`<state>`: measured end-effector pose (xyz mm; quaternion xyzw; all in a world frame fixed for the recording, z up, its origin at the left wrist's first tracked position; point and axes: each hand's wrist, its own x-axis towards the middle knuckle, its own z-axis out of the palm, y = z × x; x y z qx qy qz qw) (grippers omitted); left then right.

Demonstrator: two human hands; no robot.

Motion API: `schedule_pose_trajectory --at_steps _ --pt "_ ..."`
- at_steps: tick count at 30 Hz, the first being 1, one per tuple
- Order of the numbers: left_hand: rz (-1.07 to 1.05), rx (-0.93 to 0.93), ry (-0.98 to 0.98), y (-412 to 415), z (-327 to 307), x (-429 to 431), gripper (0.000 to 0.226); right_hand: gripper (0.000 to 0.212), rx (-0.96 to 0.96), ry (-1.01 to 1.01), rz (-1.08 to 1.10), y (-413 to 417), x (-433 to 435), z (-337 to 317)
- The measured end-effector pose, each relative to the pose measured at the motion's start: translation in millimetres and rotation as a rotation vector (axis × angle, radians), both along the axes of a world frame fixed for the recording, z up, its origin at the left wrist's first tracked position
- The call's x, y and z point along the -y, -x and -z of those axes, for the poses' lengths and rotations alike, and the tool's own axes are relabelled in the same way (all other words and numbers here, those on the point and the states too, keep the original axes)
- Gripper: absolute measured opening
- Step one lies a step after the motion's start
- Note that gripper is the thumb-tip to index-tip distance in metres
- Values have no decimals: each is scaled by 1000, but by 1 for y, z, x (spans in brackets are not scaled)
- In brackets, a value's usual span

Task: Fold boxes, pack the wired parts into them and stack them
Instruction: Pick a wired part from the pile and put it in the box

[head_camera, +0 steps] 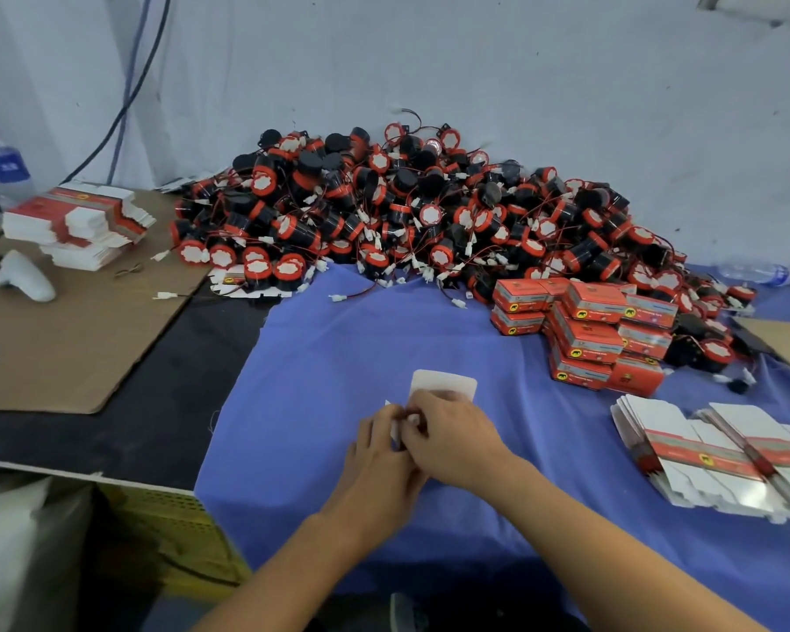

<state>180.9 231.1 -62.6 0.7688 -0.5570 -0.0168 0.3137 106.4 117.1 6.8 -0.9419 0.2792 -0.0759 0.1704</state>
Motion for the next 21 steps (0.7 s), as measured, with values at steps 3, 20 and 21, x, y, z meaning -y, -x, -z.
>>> schedule_pose_trajectory --at_steps 3,20,21 --pt "26 -36 141 1 5 -1 25 18 -49 -76 -49 3 4 -4" --pt "14 -120 303 -2 38 -6 25 30 -245 -139 -92 -3 7 -26" --pt "25 -127 307 -2 41 -6 28 25 -238 -134 -55 -5 6 -25"
